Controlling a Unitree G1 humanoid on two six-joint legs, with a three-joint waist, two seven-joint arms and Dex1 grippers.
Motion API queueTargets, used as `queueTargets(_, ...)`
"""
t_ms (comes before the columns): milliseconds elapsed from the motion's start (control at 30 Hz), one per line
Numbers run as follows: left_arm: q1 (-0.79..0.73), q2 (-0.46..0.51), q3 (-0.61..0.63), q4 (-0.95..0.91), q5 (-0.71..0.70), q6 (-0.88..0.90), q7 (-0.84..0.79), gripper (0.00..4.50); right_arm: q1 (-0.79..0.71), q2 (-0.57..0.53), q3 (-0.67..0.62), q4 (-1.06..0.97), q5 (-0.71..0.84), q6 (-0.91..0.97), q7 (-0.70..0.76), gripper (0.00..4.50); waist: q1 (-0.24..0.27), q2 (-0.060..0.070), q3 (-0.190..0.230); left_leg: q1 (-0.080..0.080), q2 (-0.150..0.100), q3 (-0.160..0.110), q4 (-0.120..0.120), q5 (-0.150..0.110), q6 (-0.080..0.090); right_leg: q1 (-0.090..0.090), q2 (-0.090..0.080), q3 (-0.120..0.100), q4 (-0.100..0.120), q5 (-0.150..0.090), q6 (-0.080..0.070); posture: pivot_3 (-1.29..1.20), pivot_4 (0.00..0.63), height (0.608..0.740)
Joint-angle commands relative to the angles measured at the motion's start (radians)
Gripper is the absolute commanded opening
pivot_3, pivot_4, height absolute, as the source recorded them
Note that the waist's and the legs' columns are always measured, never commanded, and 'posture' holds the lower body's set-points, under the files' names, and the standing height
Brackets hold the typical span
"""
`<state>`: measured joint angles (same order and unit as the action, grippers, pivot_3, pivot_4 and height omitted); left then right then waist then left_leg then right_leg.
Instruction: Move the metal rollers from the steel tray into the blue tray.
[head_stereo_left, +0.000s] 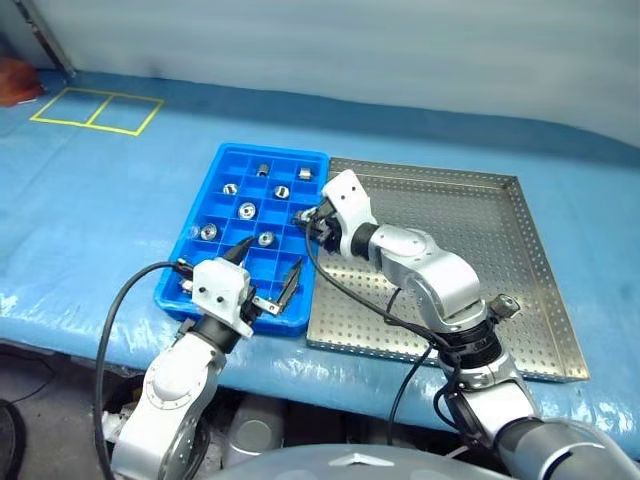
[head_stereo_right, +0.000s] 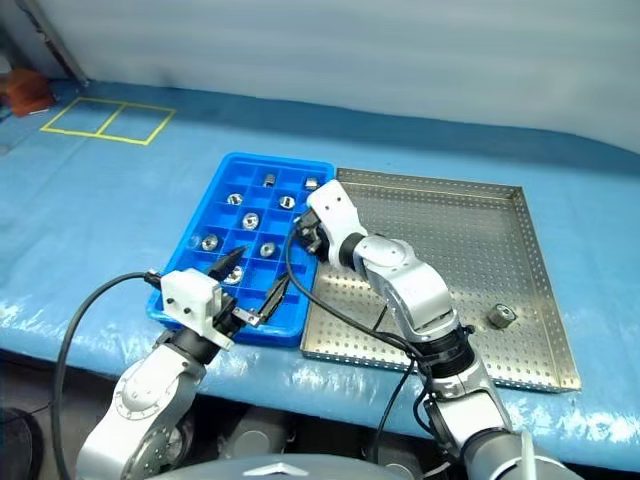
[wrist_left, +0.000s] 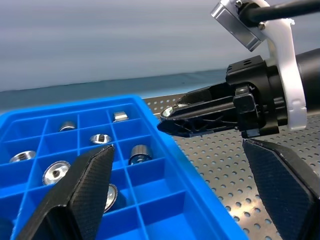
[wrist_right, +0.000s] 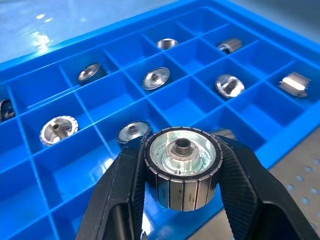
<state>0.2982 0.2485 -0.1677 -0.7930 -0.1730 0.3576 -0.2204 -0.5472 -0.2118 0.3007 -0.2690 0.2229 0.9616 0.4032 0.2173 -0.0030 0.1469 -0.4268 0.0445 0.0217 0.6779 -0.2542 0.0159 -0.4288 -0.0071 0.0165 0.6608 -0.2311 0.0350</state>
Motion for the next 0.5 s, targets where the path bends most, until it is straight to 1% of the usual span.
queueTargets(33,0.024,0.012,0.018,-0.057,-0.009,-0.036,-0.015,4.50,-0.011,-0.023,0.019,-0.019,0.010,-0.011,0.045,1.70,0.022,0.000,0.000,0.000,0.000,0.000,0.000,0.000,0.000,0.000,0.000,-0.001,0.000,0.000,0.000,0.53,0.150,0.740)
queueTargets(200,0.048,0.014,0.028,-0.049,-0.014,-0.059,-0.025,4.50,0.009,-0.054,0.039,-0.014,0.009,-0.006,0.077,1.70,0.076,0.000,0.000,-0.002,0.000,0.002,0.001,0.000,0.000,-0.001,0.000,-0.002,-0.001,-0.002,-0.004,0.53,0.150,0.740)
queueTargets(233,0.049,0.013,0.028,-0.047,-0.013,-0.061,-0.027,4.50,0.012,-0.060,0.041,-0.013,0.007,-0.005,0.081,1.70,0.081,0.000,0.000,-0.002,0.000,0.002,0.001,0.000,0.000,-0.001,0.000,-0.002,-0.001,-0.002,-0.004,0.52,0.150,0.740)
queueTargets(333,0.057,0.013,0.025,-0.037,-0.018,-0.076,-0.036,4.50,0.042,-0.094,0.038,-0.037,0.012,0.018,0.096,1.70,0.132,0.000,0.000,-0.003,0.000,0.002,0.001,0.000,0.000,-0.002,0.000,-0.003,-0.001,-0.002,-0.003,0.52,0.150,0.740)
queueTargets(500,0.073,0.013,0.026,-0.014,-0.026,-0.107,-0.059,4.50,0.080,-0.151,0.029,-0.106,0.029,0.059,0.114,1.70,0.173,0.000,0.000,-0.004,0.000,0.002,0.002,0.000,-0.001,-0.002,0.000,-0.004,-0.001,-0.003,-0.004,0.49,0.150,0.740)
